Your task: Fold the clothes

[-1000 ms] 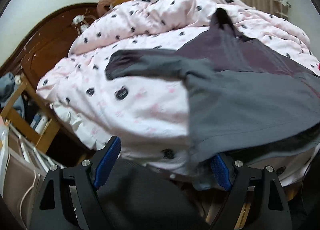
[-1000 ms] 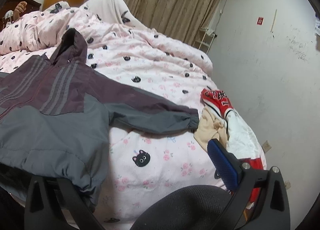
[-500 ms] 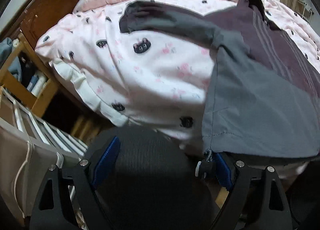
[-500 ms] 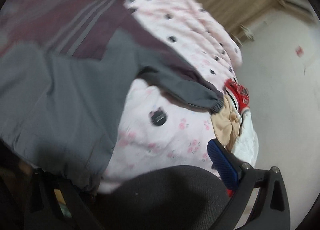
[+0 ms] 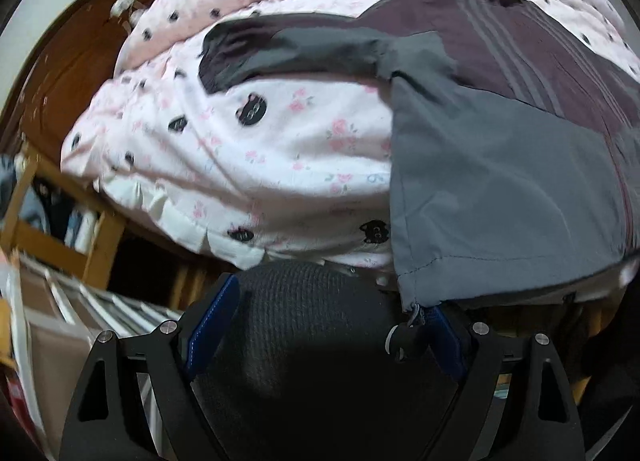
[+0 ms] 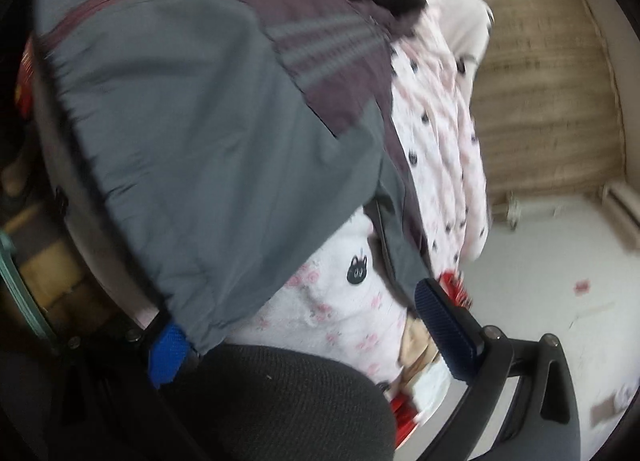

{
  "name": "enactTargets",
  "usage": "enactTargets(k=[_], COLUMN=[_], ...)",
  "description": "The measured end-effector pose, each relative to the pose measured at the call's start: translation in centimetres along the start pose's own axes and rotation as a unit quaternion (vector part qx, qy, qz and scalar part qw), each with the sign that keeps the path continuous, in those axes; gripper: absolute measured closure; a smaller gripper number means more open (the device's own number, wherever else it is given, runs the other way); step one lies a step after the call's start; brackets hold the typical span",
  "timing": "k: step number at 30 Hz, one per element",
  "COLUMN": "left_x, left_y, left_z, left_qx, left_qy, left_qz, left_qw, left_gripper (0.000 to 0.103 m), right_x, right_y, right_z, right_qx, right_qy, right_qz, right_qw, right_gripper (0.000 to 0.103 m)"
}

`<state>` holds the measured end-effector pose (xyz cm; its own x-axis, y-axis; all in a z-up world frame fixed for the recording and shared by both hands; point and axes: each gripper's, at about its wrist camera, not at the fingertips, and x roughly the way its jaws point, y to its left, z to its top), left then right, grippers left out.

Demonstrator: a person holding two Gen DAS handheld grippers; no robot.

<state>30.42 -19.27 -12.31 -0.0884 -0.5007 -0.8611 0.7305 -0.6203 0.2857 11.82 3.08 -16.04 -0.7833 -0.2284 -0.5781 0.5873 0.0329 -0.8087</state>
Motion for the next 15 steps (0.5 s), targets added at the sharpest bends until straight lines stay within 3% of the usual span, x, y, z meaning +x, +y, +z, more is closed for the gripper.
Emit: enactTargets(k=[5,8,9,13,15], left_x=[-0.5,-0.7,-0.6,-0.5,-1.0], left_y=[-1.5,-1.2,-1.0,-1.2,-1.2], left_z=[0.2,0.4,0.4,-0.1,-0.4], left_qx=[0.092,0.105,0.101,0.137,0.151], left_qy=[-0.012,-0.009,-0.008,-0.019,-0.025], left_qz=[0.030,0.000,-0.010,0.007,-0.005], left_qw=[0.9952,0.9944,0.9948,0.9903,0.9883], left_gripper=[0.019,0.019,0.019,0.019,0.019], right_x=[-1.3,-1.6,-1.5,-1.5,-2.2], right_y=[2.4,3.0,3.2,2.9,1.6], right_z=[-0.4,-0.9,-1.2,-1.7,-1.6], right_qx=[-0.088,-0.111,-0.116,-0.115,-0.088], right_qy=[-0.050,-0.058,-0.061,-0.067,-0.079], right_qz=[-0.015,0.003,0.006,0.027,0.059], right_qw=[0.995,0.992,0.991,0.991,0.991], right_gripper=[0.000,0.000,0.000,0.000,0.000])
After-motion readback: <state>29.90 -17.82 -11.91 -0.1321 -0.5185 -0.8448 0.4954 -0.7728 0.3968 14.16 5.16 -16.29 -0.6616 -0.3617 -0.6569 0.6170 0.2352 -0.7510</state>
